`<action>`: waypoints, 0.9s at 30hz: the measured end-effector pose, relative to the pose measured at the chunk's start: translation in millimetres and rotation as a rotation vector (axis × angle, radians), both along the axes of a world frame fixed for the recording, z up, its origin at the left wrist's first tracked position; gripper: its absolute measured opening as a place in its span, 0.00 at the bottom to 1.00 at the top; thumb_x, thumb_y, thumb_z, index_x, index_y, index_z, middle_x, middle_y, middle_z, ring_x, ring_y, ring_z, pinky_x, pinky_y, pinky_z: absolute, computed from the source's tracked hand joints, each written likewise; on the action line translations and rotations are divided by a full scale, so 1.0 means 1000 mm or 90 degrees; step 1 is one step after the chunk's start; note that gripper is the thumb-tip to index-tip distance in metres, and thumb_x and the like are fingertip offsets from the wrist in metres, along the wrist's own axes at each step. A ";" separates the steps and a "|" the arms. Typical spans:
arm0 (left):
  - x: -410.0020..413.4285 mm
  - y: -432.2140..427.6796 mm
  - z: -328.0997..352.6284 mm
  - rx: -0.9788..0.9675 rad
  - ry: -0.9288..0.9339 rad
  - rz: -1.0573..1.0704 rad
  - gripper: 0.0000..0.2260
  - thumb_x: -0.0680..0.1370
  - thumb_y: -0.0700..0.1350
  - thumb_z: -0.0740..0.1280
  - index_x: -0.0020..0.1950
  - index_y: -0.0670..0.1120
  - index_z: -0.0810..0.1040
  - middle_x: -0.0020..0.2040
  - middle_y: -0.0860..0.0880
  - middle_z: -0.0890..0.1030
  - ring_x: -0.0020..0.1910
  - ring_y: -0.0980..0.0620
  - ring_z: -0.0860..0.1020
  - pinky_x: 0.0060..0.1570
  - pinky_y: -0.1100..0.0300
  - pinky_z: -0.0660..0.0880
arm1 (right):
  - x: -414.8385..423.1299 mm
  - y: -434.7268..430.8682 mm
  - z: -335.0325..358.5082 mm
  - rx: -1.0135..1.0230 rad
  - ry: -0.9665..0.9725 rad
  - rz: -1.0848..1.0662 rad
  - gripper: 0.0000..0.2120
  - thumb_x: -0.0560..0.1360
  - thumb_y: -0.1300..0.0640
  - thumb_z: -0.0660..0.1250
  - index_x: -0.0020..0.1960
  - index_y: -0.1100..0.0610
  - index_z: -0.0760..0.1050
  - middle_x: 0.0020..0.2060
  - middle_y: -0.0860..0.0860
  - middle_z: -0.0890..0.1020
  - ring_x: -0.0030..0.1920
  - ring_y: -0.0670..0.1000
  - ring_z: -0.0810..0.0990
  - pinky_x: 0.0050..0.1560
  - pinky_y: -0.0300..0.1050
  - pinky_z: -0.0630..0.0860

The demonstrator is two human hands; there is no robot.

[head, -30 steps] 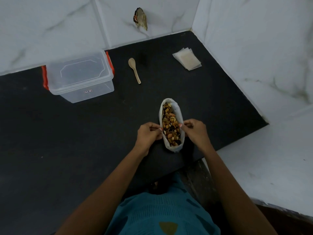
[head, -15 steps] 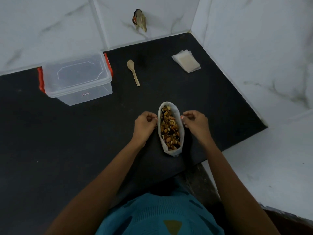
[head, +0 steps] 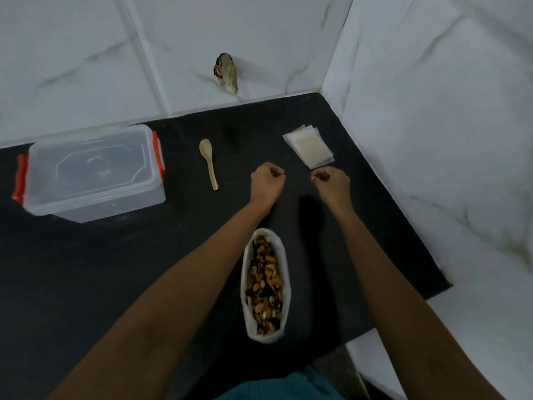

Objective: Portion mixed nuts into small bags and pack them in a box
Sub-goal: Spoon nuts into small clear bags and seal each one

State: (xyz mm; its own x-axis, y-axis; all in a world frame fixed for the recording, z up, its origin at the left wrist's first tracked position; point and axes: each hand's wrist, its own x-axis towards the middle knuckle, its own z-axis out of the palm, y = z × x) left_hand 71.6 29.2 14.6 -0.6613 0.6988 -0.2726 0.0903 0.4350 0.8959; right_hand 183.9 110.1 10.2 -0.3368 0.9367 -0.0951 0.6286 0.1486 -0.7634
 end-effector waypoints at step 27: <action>-0.003 0.128 -0.025 -0.125 -0.097 0.132 0.10 0.73 0.42 0.71 0.49 0.37 0.80 0.52 0.40 0.81 0.52 0.44 0.80 0.52 0.53 0.77 | -0.037 0.119 -0.038 -0.070 -0.062 -0.027 0.08 0.72 0.64 0.67 0.52 0.61 0.77 0.51 0.56 0.79 0.52 0.52 0.78 0.54 0.43 0.74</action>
State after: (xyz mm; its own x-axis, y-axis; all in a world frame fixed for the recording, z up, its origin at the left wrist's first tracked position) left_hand 68.4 157.5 -10.1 -0.7259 0.4771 -0.4954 -0.1470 0.5961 0.7894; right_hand 146.5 229.0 -28.2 -0.2813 0.9322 -0.2279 0.7044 0.0393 -0.7087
